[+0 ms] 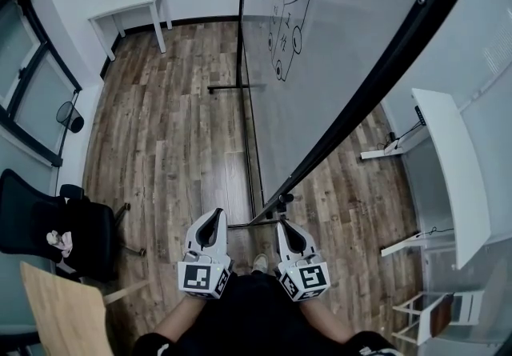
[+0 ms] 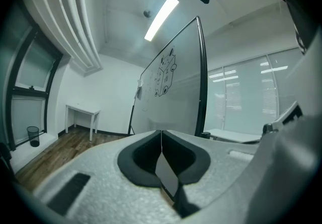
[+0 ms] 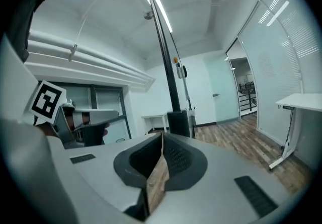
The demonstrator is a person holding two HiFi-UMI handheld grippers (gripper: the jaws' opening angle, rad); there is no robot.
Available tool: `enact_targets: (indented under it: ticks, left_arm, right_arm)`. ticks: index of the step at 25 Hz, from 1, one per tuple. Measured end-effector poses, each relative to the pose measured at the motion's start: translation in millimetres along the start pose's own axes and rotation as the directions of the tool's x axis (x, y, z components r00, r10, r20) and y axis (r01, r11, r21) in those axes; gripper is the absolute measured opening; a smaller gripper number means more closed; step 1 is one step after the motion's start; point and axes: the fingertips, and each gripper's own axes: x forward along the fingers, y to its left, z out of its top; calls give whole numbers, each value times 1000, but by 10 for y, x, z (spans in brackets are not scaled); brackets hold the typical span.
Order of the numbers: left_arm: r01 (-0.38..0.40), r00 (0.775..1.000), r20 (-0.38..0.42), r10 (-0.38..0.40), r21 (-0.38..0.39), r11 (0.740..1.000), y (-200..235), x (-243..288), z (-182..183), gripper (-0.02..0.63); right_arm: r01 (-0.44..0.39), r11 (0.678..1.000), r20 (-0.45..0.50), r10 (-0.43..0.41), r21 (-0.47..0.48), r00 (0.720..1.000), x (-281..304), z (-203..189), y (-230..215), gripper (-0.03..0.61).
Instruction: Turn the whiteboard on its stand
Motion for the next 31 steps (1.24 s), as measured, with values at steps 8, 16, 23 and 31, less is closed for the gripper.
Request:
enact_targets:
  ticks: [8,16,23,31]
  left_arm:
    - [38,999,-32,-38,-11,999,-101,22,-143,18]
    - [49,998,-40,-50,-20,999,-107,45,-175,18]
    - [47,998,-35,-48,-28,999,-101,48,-178,18]
    - [44,998,-43,-46,-36,998,-103,38,-220,18]
  right_arm:
    - [5,1000,-8,-5,-26,1000,5,4,56,15]
    - [-21,1000,-13,21,-20,1000,21,-36,98,15]
    - [1,1000,-10,-1,-28,1000,6,-36,57,15]
    - [-6,1000,-12,6,-19,1000,2,-68,66,15]
